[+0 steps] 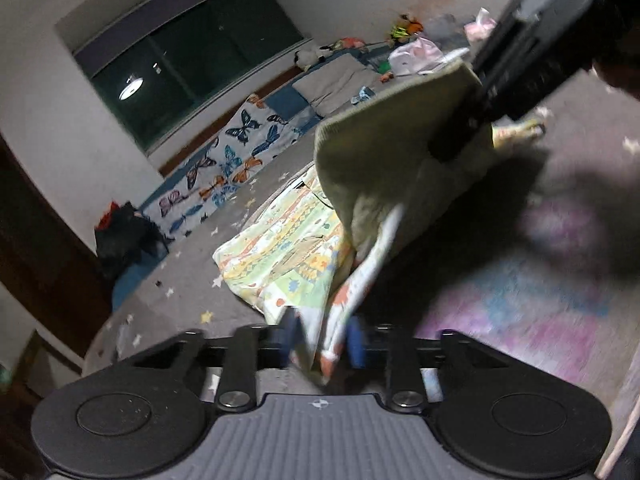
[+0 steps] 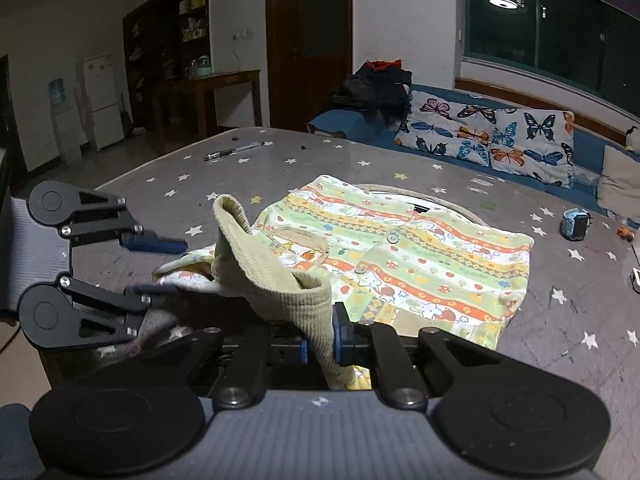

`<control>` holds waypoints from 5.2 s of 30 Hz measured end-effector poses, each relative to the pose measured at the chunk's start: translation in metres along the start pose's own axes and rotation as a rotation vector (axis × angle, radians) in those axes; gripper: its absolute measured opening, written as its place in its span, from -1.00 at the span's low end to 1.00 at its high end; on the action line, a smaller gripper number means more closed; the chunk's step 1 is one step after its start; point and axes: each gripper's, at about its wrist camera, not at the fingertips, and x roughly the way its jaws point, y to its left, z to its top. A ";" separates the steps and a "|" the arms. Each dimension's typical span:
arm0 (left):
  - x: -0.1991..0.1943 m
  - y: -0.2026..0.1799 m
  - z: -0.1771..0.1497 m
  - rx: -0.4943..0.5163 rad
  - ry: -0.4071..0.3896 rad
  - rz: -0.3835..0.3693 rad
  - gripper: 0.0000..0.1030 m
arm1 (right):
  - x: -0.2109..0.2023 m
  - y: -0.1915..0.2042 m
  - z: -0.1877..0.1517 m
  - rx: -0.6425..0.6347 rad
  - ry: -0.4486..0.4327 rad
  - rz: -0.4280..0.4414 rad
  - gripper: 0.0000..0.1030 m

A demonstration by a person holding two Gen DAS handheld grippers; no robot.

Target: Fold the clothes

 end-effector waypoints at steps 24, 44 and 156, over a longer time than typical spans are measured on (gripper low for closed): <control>-0.100 0.052 0.009 -0.156 0.023 -0.413 -0.89 | -0.110 0.052 0.006 -0.156 0.022 0.130 -0.91; 0.108 0.141 0.001 -0.526 0.260 -0.370 -0.86 | 0.112 -0.056 0.070 0.025 0.120 -0.029 -0.90; 0.060 0.133 -0.035 -0.820 0.202 -0.289 -0.65 | -0.002 -0.043 -0.039 0.218 0.084 -0.154 -0.52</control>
